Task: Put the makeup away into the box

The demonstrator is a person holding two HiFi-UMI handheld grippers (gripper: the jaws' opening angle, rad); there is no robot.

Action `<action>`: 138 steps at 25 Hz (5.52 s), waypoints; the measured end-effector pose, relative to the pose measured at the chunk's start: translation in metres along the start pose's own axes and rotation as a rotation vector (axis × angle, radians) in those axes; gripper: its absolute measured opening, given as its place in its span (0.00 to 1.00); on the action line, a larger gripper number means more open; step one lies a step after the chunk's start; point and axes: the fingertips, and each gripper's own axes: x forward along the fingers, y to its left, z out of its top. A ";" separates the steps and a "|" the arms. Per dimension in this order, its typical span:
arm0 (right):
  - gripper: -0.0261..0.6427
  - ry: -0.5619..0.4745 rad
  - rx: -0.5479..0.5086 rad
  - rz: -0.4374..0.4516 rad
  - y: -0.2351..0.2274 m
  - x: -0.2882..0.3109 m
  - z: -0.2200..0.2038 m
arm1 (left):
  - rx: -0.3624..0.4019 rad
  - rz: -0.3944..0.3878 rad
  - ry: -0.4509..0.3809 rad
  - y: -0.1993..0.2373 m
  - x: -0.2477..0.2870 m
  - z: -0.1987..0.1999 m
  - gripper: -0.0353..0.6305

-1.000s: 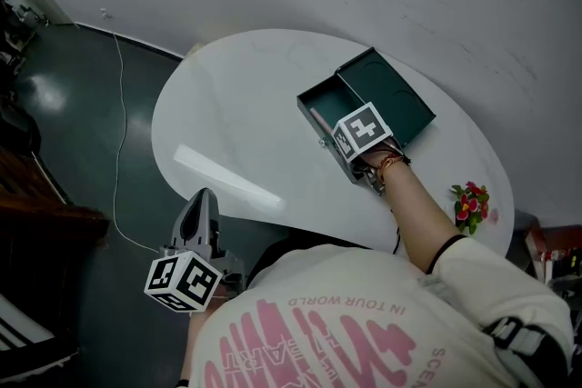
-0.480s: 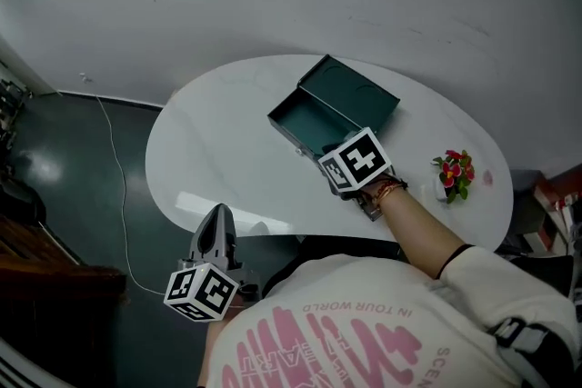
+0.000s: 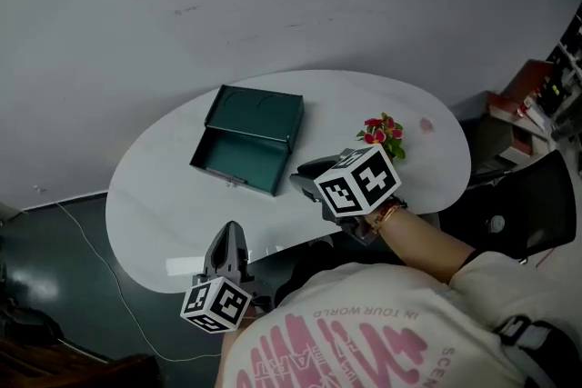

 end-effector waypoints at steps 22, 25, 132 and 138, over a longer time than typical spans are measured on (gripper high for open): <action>0.30 -0.230 0.142 -0.380 -0.269 -0.226 0.005 | 0.029 0.009 0.060 -0.117 0.103 -0.040 0.06; 0.30 -0.190 0.151 -0.380 -0.297 -0.231 -0.012 | 0.041 0.036 0.029 -0.129 0.116 -0.037 0.06; 0.39 0.067 -0.188 0.056 0.025 0.061 0.034 | -0.057 0.342 -0.147 0.097 -0.102 0.027 0.06; 0.39 0.083 -0.155 0.050 0.030 0.083 0.037 | -0.033 0.340 -0.151 0.101 -0.103 0.032 0.06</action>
